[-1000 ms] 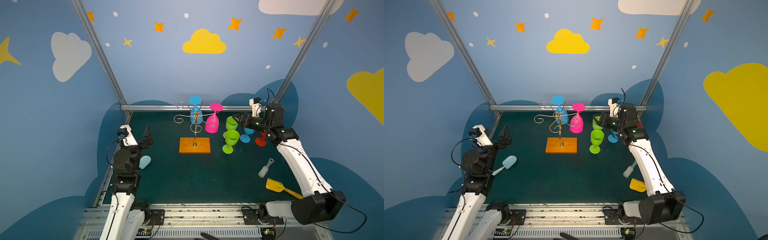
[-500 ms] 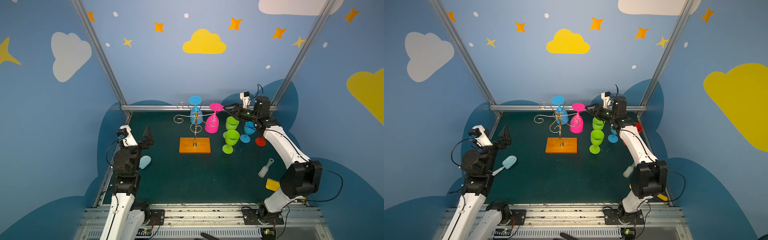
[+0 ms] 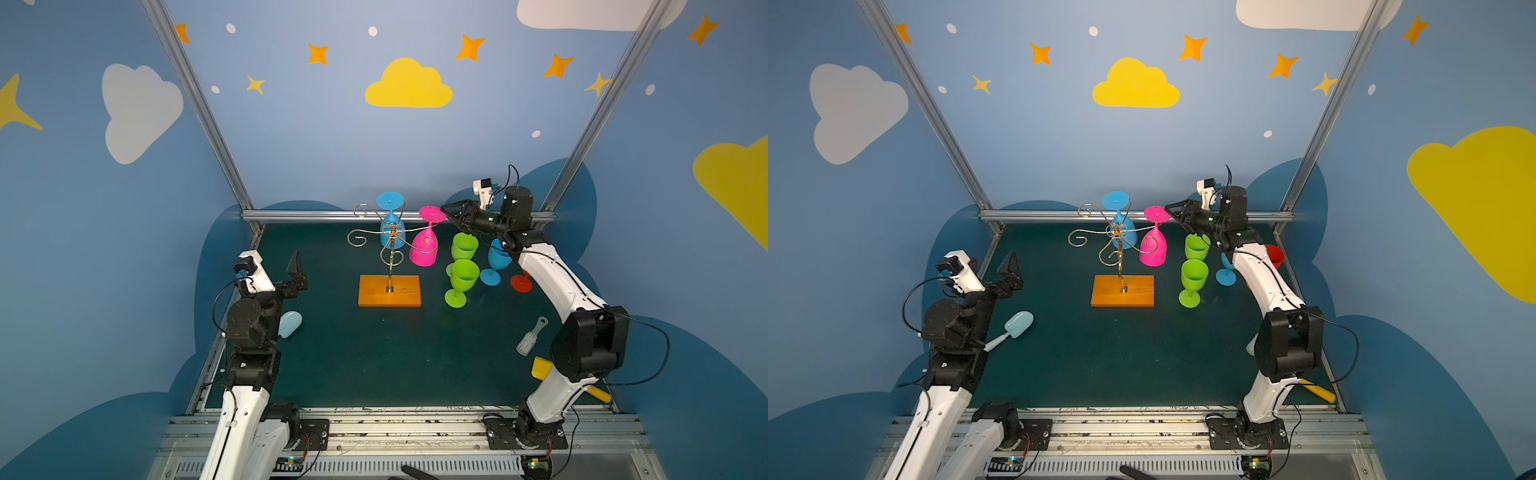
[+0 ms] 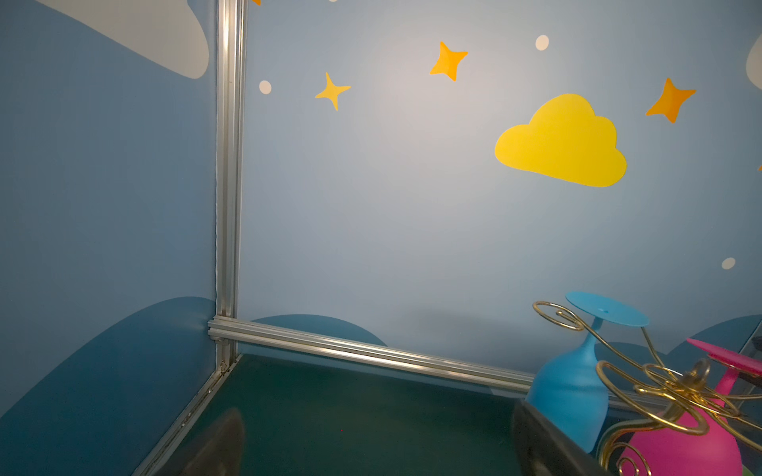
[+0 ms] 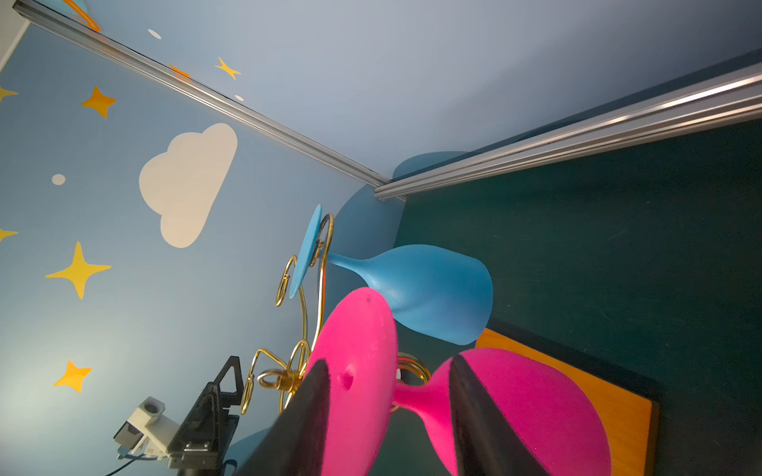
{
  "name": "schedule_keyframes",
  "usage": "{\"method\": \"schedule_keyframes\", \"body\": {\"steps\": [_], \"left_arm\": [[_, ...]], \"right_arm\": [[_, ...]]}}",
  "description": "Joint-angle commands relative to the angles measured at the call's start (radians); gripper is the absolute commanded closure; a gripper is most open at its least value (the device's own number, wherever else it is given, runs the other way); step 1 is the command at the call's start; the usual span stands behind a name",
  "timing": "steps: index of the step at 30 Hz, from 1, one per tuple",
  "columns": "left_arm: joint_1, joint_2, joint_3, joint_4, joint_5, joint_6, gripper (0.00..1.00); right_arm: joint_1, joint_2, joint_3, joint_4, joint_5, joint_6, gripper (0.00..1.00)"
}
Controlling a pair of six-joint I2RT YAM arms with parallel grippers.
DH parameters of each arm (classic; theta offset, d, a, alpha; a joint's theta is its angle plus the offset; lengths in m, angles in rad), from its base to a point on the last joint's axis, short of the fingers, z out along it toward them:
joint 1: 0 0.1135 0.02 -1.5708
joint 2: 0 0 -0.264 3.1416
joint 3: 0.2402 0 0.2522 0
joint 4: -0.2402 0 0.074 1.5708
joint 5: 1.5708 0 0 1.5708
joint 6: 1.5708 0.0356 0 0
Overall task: Take the wine glass off the wine glass rack
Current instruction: 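Reach the right gripper to the magenta glass foot on the rack, then close the right gripper on the hanging magenta glass foot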
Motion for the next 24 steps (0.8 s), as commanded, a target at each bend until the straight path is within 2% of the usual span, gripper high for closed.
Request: {"method": "schedule_keyframes", "body": {"steps": [1, 13, 18, 24], "left_arm": [[0.003, -0.007, -0.010, 0.002, 0.002, 0.001, 0.01], [0.008, -0.006, -0.010, 0.003, 0.005, -0.002, 0.01], [0.009, -0.007, -0.010, 0.003, 0.006, -0.004, 0.01], [0.009, -0.007, -0.011, 0.004, 0.009, -0.007, 0.01]], "right_arm": [[0.011, 0.016, 0.043, 0.018, -0.028, 0.015, 0.58], [0.008, 0.015, 0.023, 0.081, -0.044, 0.073, 0.92], [-0.002, 0.012, 0.007, 0.134, -0.058, 0.127, 1.00], [-0.009, 0.012, -0.011, 0.231, -0.091, 0.214, 1.00]]}}
